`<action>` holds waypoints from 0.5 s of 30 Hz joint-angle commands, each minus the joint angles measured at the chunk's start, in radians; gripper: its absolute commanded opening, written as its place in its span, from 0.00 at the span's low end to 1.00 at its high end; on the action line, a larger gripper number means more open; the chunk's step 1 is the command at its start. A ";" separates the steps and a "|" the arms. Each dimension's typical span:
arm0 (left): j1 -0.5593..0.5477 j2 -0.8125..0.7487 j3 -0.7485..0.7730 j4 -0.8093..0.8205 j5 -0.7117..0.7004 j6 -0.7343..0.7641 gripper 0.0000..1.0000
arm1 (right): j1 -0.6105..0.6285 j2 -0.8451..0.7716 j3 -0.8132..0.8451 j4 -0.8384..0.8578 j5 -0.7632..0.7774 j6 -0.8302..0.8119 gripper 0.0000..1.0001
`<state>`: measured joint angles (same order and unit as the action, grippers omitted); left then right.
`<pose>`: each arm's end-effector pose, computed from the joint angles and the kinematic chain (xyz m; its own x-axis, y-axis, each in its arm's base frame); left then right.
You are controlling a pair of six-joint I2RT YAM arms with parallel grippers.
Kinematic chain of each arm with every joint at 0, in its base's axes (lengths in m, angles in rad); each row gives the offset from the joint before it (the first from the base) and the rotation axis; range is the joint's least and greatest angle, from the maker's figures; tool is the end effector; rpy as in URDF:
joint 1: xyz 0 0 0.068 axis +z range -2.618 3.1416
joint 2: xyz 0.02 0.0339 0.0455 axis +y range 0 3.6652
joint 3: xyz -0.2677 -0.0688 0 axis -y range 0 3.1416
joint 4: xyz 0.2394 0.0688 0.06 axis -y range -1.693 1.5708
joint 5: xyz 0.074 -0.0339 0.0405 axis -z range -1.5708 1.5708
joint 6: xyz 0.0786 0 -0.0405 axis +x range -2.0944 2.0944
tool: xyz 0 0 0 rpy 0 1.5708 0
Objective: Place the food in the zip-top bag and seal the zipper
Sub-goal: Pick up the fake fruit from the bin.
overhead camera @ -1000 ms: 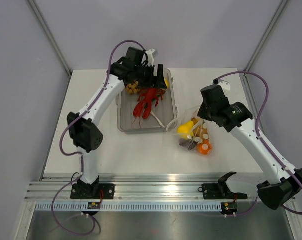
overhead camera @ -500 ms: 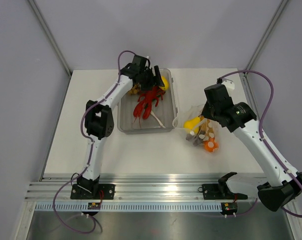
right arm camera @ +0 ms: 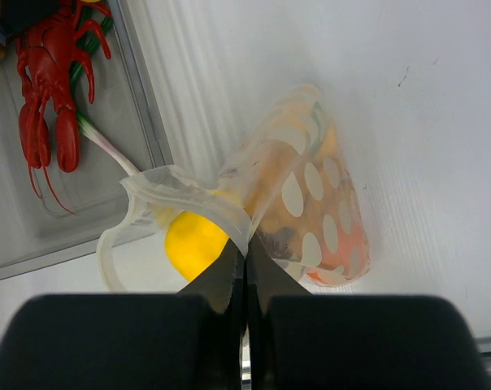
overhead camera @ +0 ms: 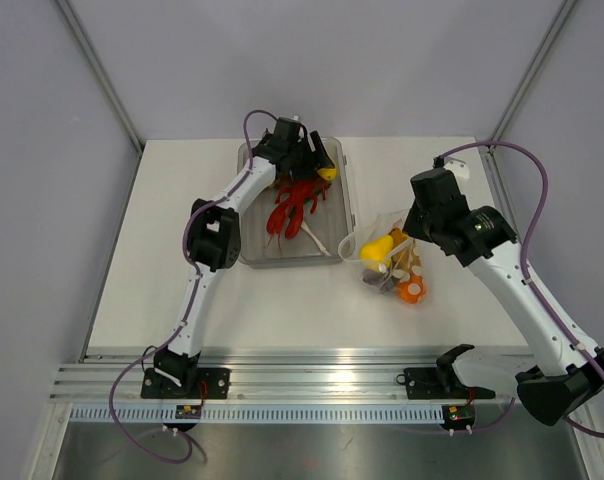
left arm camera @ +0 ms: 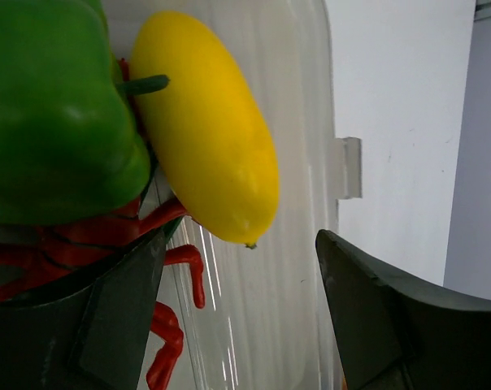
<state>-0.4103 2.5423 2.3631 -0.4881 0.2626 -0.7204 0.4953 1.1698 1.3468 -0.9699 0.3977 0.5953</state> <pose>0.5467 -0.2601 0.1881 -0.8040 -0.3450 -0.4844 0.0557 0.7673 -0.6389 0.2286 0.0889 0.3568 -0.6306 0.2470 -0.7358 0.1867 0.9685 0.1651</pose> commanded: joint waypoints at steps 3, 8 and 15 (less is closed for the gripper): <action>0.007 0.032 0.068 0.086 -0.051 -0.039 0.76 | -0.006 -0.018 -0.005 0.063 -0.019 -0.008 0.00; 0.010 0.047 0.067 0.103 -0.069 -0.040 0.75 | -0.006 -0.024 -0.012 0.065 -0.017 -0.005 0.00; 0.007 0.079 0.076 0.141 -0.079 -0.074 0.72 | -0.004 -0.016 -0.029 0.062 -0.020 -0.005 0.00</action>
<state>-0.4088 2.5942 2.3878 -0.4206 0.2218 -0.7738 0.4953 1.1698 1.3193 -0.9627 0.3748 0.5953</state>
